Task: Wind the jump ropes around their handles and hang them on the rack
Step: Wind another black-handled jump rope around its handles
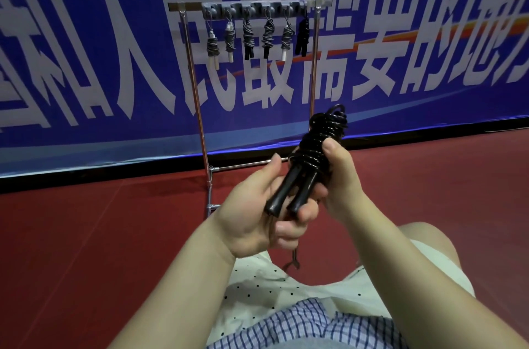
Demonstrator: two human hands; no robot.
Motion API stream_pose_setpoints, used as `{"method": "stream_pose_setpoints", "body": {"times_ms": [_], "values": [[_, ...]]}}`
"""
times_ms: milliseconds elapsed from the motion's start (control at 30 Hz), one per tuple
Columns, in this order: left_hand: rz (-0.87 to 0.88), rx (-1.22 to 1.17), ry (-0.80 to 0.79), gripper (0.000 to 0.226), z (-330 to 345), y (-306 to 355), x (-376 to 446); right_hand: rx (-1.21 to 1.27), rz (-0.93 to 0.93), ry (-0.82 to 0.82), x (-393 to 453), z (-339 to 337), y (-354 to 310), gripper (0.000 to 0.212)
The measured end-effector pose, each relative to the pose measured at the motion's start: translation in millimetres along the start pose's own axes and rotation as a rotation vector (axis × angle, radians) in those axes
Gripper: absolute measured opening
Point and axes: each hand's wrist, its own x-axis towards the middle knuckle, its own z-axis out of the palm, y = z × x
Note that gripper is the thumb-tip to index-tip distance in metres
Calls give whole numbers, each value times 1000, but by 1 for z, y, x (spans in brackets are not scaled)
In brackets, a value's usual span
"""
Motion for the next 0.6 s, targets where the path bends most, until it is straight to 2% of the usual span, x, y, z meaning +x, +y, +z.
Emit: {"method": "stream_pose_setpoints", "body": {"times_ms": [100,233,300,400,500,600], "values": [[-15,21,89,60,0,6,-3,-108,102,-12,0,0,0,50],[9,148,245,53,1,10,-7,-376,153,-99,1,-4,-2,62],[26,288,367,53,5,10,-9,-476,167,-114,1,-5,-5,63],[76,597,583,52,6,10,-6,-678,173,-126,2,-8,-6,77],[105,977,720,54,1,8,-1,-726,167,-91,-1,-7,-4,67],[71,1018,760,51,-2,6,-1,-725,160,-56,-2,-3,0,65]]}}
